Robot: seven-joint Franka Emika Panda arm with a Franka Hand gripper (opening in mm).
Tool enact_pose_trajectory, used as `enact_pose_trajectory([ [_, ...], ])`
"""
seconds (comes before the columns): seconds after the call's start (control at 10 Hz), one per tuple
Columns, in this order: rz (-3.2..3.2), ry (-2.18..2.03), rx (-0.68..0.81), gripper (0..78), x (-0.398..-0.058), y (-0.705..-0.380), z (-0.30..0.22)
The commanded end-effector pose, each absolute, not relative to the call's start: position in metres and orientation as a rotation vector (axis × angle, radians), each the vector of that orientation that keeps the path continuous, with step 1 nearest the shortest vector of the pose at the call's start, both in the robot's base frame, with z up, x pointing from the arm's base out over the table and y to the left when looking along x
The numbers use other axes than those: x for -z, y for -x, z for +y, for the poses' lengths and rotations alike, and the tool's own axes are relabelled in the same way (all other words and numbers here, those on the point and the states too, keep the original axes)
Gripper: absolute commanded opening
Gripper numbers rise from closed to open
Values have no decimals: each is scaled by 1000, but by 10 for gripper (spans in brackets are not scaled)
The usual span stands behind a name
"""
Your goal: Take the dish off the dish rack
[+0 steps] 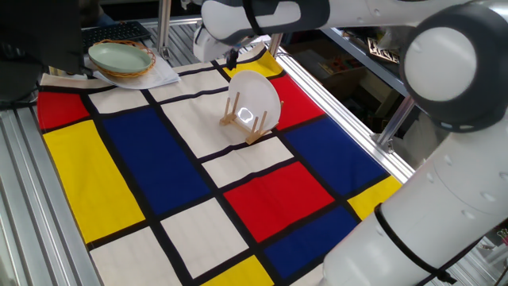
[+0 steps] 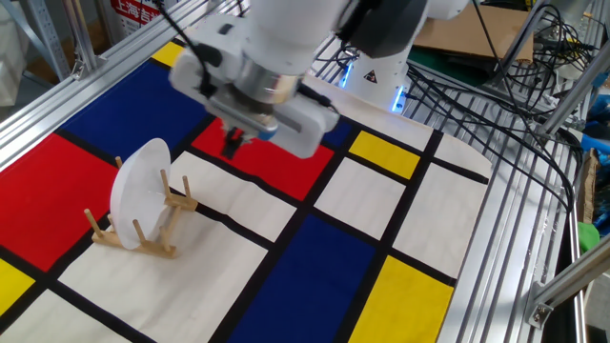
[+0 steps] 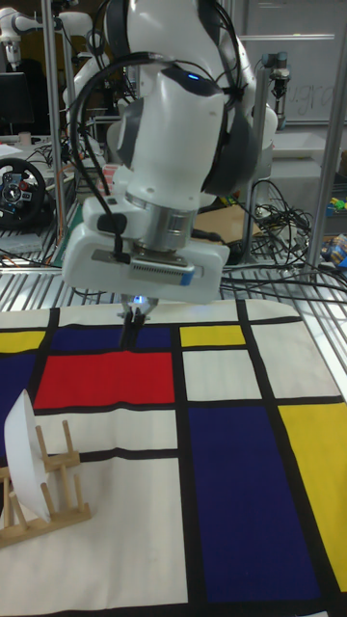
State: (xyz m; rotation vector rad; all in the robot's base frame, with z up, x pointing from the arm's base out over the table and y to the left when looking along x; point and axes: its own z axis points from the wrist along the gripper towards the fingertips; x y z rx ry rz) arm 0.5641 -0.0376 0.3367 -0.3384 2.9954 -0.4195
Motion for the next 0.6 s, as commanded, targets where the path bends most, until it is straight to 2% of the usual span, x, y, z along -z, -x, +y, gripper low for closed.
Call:
enact_pose_trajectory([
  [0.1,2962,341,559,0,-345,-576,-54],
  [0.6,3054,265,567,0,-344,-574,-59],
])
